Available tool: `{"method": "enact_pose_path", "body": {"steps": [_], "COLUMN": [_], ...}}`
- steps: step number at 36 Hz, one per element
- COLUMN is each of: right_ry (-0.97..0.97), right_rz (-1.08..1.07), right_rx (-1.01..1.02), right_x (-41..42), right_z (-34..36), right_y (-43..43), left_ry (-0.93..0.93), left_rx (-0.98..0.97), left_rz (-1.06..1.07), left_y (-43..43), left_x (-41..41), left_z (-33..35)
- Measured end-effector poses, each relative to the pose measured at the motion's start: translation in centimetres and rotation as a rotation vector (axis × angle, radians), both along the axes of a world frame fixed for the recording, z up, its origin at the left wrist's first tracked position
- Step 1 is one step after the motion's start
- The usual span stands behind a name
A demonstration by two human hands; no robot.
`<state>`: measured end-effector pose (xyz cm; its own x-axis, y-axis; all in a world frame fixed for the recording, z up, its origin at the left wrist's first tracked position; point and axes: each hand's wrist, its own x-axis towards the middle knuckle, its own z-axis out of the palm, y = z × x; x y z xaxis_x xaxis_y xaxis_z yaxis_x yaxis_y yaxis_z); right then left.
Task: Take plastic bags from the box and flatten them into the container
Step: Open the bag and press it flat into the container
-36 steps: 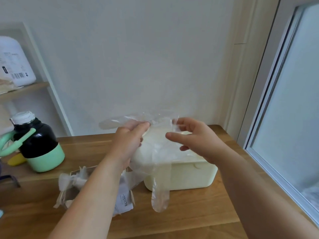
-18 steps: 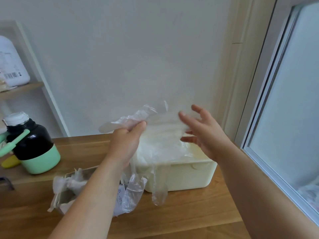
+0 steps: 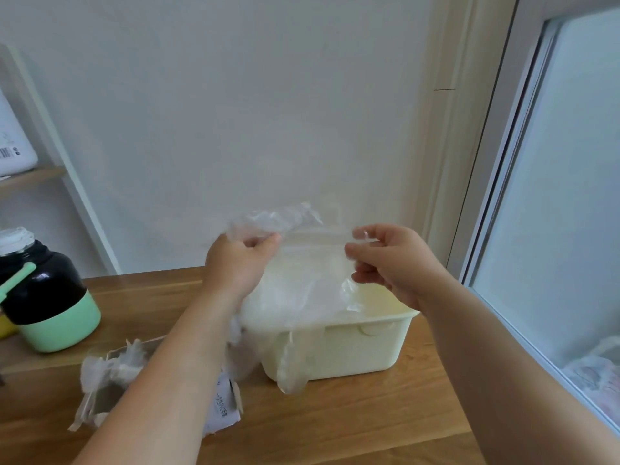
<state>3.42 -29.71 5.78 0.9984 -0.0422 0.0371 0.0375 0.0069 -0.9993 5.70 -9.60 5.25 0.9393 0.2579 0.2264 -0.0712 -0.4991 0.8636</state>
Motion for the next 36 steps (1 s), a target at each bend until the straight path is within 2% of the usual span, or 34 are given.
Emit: {"method": "enact_pose_path", "body": {"steps": [3,5,7,8,9,12,14,16,19,22,24,28,32,36], "right_ry": [0.022,0.041,0.075,0.099,0.126,0.181,0.187,0.151,0.010,-0.222,-0.226,0.106,0.354,0.393], "right_rz": [-0.090,-0.139,-0.174,-0.185,-0.192,-0.204,-0.195,-0.169,-0.117,-0.002,0.142,0.408,0.588,0.636], "right_rx": [0.105,0.150,0.157,0.142,0.110,-0.078,-0.251,-0.525,-1.017,-1.300,-1.353,-1.278,-1.444,-1.475], "right_x": [0.4,0.7,1.0,1.0,1.1,1.5,1.7,1.9,2.0,2.0,2.5,4.0,5.3,5.8], "right_z": [-0.3,-0.9,-1.4,-1.7,-2.1,-2.7,-2.9,-3.0,-3.1,-2.8,-2.7,-3.6,-4.7,-4.8], "right_y": [-0.3,-0.3,-0.3,-0.3,-0.2,-0.5,-0.9,-1.4,-1.6,-1.2,-1.0,-0.2,0.2,0.4], "left_ry": [-0.101,-0.261,-0.470,-0.536,-0.525,-0.212,0.087,0.305,0.440,0.505,0.533,0.566,0.643,0.676], "left_rx": [0.120,0.158,0.306,0.387,0.458,0.670,0.847,0.909,0.925,0.946,0.989,1.054,1.107,1.141], "left_rz": [0.216,0.266,0.212,0.131,0.016,-0.320,-0.447,-0.533,-0.606,-0.648,-0.664,-0.684,-0.714,-0.752], "left_y": [0.0,-0.3,-0.7,-0.9,-1.2,-1.6,-1.8,-2.0,-2.6,-3.5,-3.9,-4.2,-4.4,-4.4], "left_x": [-0.3,-1.3,-1.9,-1.9,-1.9,-1.3,-0.6,0.1,1.2,2.1,2.5,3.2,3.6,4.1], "left_z": [0.1,0.0,-0.4,-0.7,-0.9,-1.2,-1.6,-2.0,-2.7,-3.2,-3.6,-4.4,-4.7,-5.0]}}
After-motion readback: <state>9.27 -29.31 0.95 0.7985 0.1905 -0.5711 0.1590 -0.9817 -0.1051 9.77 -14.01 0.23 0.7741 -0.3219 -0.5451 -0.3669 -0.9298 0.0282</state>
